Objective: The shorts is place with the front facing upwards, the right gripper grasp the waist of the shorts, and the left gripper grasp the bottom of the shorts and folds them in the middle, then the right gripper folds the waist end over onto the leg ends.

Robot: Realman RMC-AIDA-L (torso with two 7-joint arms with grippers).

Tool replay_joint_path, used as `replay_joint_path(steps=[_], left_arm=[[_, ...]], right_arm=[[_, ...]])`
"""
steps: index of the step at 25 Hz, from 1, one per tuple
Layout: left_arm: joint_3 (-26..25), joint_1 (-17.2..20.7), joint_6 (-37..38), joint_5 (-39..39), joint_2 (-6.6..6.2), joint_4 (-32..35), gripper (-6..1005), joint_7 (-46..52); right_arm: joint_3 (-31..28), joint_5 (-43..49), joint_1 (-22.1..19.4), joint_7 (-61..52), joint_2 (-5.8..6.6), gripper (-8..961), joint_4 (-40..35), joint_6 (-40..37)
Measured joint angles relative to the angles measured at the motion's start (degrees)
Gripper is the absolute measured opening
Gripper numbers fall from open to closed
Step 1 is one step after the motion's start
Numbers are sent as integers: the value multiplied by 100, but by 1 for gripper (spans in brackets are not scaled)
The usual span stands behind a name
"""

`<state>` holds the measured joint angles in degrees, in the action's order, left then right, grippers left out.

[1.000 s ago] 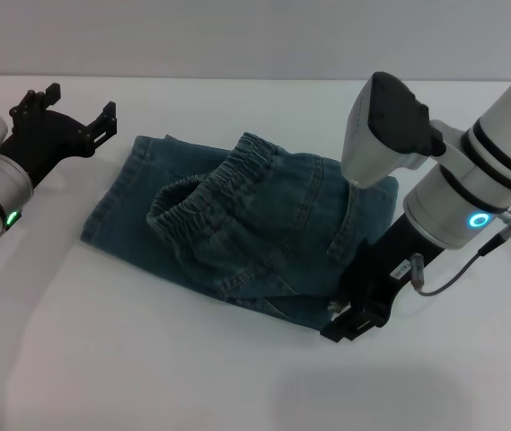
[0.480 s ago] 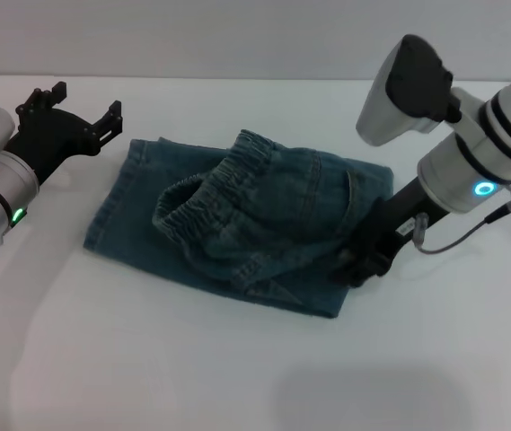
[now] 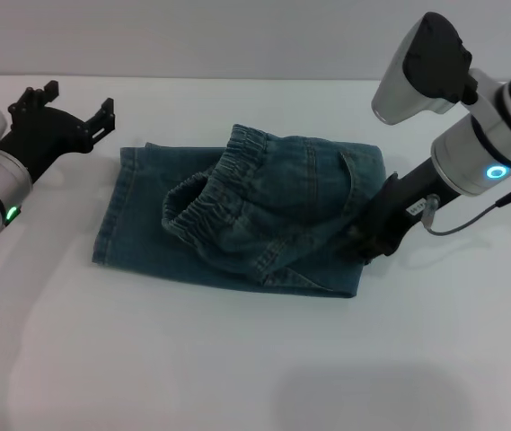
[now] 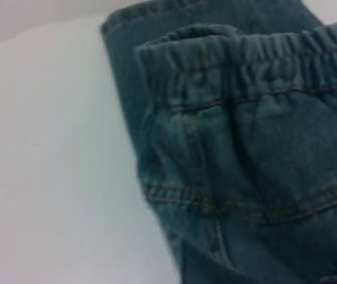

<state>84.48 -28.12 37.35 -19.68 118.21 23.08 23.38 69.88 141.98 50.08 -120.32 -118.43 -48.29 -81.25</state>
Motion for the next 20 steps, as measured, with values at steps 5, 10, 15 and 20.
replay_joint_path(steps=[5, 10, 15, 20], left_arm=[[-349, 37, 89, 1, 10, 22, 842, 29], [-581, 72, 440, 0, 17, 25, 842, 61], [-1000, 164, 1341, 210, 12, -2, 842, 215], [-1218, 309, 2093, 812, 0, -149, 842, 228]], right_arm=[[-68, -538, -464, 171, -22, 372, -991, -741], [-565, -1954, -1239, 962, 1, 372, -1979, -884], [-1644, -3938, -2078, 2385, -24, 372, -1833, -337], [-2552, -6547, -2802, 4989, -40, 370, -404, 568]])
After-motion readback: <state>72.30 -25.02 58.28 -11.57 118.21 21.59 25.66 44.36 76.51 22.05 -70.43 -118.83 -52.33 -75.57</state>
